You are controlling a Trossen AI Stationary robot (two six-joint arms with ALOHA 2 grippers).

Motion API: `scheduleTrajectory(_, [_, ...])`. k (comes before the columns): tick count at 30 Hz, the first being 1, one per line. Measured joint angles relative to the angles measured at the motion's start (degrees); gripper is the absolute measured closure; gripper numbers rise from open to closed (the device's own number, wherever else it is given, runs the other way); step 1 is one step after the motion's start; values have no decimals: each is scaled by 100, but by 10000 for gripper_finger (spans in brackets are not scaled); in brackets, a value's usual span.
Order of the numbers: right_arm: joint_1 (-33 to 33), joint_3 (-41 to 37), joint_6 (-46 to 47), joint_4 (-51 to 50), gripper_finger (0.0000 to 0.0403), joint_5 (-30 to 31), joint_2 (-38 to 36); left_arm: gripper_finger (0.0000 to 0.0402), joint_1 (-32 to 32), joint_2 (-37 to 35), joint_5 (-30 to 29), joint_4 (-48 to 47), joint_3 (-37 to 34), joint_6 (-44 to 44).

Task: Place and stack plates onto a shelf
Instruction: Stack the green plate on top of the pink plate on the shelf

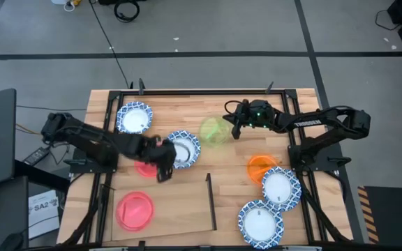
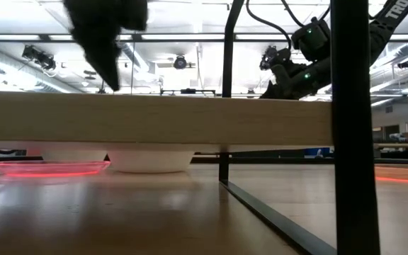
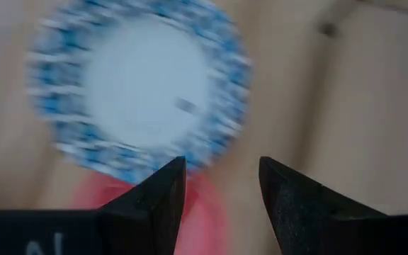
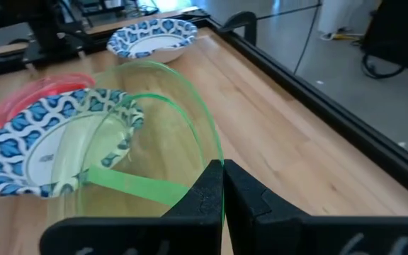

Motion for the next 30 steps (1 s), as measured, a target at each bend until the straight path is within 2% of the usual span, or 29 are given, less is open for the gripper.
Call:
scheduleTrajectory(5, [1, 0, 6, 10, 395, 302, 1, 214, 944, 0, -451, 205, 0, 80])
scheduleTrajectory(10, [41, 0, 203, 202, 395, 690, 3, 214, 1710, 0, -461, 859, 0, 102])
scheduleTrajectory(14, [171, 0, 208, 501, 395, 1035, 5, 214, 2133, 0, -382, 1590, 0, 464])
scheduleTrajectory(19, [336, 2, 214, 781, 395, 1583, 5, 214, 2454, 0, -44, 2542, 0, 660])
scheduleTrajectory(30, [647, 0, 216, 1404, 395, 2255, 5, 214, 2785, 4, -30, 3570, 0, 677])
